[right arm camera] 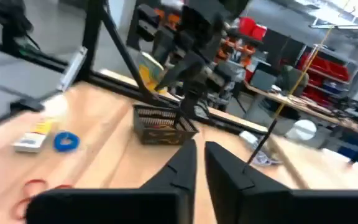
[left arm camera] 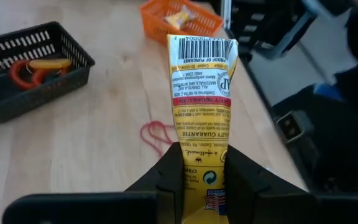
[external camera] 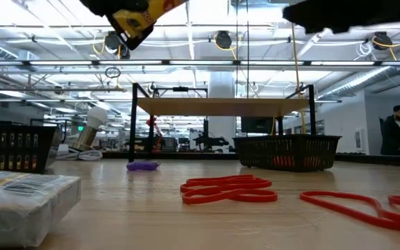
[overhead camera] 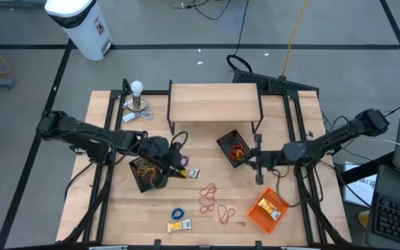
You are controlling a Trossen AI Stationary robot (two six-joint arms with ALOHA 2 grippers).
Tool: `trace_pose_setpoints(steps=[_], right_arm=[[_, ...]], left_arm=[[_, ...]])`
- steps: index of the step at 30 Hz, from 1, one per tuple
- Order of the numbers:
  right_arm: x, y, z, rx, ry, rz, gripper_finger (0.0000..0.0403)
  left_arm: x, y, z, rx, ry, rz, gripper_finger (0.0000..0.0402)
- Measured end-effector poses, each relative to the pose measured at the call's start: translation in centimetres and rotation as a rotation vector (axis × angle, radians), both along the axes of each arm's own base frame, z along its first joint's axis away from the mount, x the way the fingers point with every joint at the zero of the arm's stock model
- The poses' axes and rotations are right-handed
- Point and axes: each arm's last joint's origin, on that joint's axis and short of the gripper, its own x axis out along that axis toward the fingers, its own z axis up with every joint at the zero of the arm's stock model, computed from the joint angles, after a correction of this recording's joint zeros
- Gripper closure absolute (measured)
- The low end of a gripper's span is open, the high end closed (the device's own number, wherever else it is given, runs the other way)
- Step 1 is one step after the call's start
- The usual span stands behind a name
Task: Pick & Place Office Desk Supplies
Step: Put the yellow crayon box into the orange bin
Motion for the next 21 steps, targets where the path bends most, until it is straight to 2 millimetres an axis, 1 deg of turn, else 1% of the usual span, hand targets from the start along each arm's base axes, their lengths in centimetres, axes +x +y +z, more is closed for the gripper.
trace_pose_setpoints(steps=[3, 5, 8, 11, 15, 17, 21], right_arm=[[2.0, 0.9, 0.7, -0.109, 0.094, -0.067, 0.0321], [3.3, 1.6, 1.1, -0.176, 0.118, -0.055, 0.0283], [4.9, 2.7, 2.1, -0.247, 0.090, -0.034, 0.0224], [6.0, 3.4, 2.2, -0.313, 0.065, -0.018, 0.0177], [7.0, 3.9, 2.7, -0.337, 0.006, -0.021, 0.0144], [7.5, 4.0, 2.5, -0.353, 0.012, -0.001, 0.0135], [8.7, 4.4, 2.3, -0.396, 0.033, 0.083, 0.0127]], left_arm=[[0.1, 0.6, 0.1, -0.052, 0.011, 0.000, 0.0332], [0.1, 0.8, 0.0, -0.074, 0.022, -0.005, 0.0332], [0.1, 1.0, 0.1, -0.084, 0.023, -0.001, 0.0332], [0.2, 1.0, 0.1, -0.084, 0.023, 0.000, 0.0332], [0.5, 1.5, -0.2, -0.115, 0.045, 0.044, 0.0333], [0.6, 1.8, -0.5, -0.117, 0.062, 0.061, 0.0334], [0.6, 2.3, -0.4, -0.137, 0.058, 0.057, 0.0334]])
